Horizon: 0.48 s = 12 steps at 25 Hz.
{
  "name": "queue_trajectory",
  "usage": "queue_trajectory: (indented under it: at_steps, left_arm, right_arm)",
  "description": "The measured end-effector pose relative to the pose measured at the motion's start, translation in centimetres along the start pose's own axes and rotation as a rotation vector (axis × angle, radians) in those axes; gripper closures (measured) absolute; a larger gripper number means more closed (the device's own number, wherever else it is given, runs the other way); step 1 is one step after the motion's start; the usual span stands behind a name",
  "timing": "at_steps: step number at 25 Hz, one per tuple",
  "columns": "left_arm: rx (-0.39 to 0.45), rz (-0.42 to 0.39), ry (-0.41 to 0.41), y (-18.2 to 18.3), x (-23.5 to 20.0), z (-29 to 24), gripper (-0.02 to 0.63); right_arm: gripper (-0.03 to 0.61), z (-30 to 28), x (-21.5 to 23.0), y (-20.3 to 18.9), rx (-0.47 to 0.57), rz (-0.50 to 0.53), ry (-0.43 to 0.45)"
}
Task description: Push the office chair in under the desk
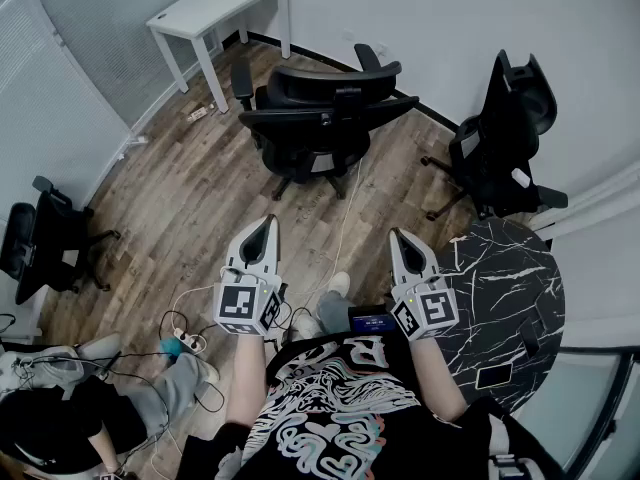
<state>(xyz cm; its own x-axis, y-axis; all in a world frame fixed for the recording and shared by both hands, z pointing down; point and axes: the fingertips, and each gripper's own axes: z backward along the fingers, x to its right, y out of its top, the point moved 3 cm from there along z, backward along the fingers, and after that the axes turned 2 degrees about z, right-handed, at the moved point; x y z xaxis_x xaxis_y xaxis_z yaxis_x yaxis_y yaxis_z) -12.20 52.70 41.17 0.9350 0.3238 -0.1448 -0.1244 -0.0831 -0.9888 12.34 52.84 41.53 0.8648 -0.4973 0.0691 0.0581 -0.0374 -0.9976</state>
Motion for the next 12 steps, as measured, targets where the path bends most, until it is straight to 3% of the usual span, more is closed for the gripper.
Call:
queue_trajectory:
  at_steps: [12]
  left_arm:
    - [-0.022, -0.064, 0.012, -1.2, -0.6, -1.4, 0.584]
  right_arm:
    - [0.548, -1.9, 0.4, -0.5, -0.014, 0.053, -0.01]
